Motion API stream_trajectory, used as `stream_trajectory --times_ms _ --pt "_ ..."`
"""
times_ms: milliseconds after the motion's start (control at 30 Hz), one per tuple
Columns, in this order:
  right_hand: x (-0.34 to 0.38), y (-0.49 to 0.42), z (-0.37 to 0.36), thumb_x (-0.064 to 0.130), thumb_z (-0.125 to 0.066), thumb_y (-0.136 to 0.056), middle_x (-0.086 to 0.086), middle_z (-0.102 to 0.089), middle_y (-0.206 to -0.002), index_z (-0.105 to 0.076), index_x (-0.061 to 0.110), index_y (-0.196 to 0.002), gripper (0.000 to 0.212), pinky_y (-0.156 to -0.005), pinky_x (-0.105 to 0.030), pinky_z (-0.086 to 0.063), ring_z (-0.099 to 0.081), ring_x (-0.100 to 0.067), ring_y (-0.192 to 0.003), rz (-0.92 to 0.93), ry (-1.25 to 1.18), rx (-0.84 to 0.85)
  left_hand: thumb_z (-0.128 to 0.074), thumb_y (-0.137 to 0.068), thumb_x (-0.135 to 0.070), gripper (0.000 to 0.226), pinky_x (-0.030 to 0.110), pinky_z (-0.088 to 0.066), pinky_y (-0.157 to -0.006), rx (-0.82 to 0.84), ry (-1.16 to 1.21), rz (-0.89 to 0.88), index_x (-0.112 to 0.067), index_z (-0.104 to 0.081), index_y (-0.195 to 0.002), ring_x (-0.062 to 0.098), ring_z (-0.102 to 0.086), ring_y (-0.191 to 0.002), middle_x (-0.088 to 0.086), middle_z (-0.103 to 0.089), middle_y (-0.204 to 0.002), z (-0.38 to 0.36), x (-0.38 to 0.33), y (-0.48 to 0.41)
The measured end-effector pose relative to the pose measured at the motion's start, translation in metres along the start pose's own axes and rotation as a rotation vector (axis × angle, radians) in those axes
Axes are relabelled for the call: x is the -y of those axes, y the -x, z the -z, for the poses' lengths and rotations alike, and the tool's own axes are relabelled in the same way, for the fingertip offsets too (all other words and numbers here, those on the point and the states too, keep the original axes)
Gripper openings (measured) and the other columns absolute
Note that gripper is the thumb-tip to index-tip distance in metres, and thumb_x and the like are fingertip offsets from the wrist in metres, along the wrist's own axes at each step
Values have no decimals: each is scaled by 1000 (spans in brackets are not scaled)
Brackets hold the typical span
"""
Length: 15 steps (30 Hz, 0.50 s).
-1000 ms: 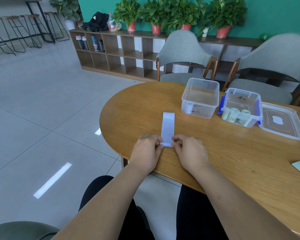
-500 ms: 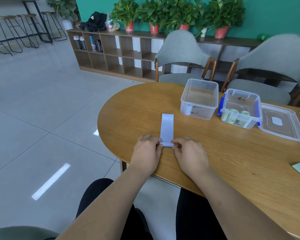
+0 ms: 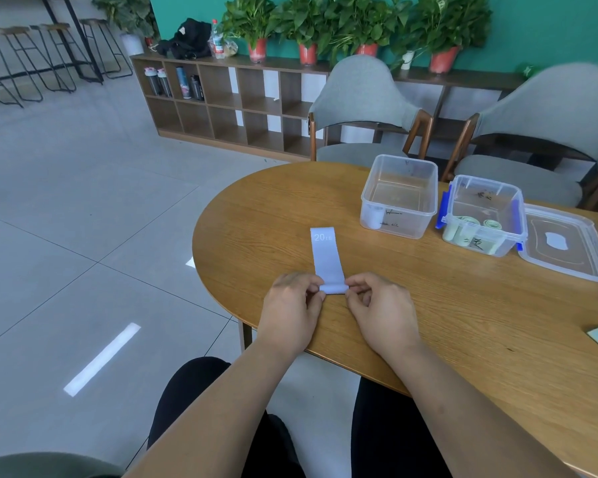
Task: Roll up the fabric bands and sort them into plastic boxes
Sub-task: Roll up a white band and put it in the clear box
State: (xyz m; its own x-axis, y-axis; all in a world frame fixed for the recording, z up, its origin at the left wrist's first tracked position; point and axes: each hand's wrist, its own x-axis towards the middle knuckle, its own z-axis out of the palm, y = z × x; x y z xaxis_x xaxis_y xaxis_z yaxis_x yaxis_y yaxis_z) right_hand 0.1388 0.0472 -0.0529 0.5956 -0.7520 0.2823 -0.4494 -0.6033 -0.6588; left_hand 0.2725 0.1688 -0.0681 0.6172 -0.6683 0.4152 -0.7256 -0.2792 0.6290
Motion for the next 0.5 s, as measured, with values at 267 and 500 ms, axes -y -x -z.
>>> stream_trajectory --times_ms 267,500 --pt "-2 1 1 27 -73 -90 21 -70 -83 -77 32 -104 15 -73 -30 -57 -62 -2 -67 -3 -17 -1 -73 -93 -22 14 24 -47 -79 -1 -28 -42 -26 -75 -107 6 -54 -91 -17 -67 -93 0 2 1" --pt "-4 0 -3 28 -72 -90 19 -70 -85 -76 33 -103 15 -76 -34 -58 -63 -3 -72 -9 7 0 -73 -88 -24 18 27 -50 -78 13 -4 -27 -29 -70 -105 5 -53 -90 -19 -63 -88 0 0 4"
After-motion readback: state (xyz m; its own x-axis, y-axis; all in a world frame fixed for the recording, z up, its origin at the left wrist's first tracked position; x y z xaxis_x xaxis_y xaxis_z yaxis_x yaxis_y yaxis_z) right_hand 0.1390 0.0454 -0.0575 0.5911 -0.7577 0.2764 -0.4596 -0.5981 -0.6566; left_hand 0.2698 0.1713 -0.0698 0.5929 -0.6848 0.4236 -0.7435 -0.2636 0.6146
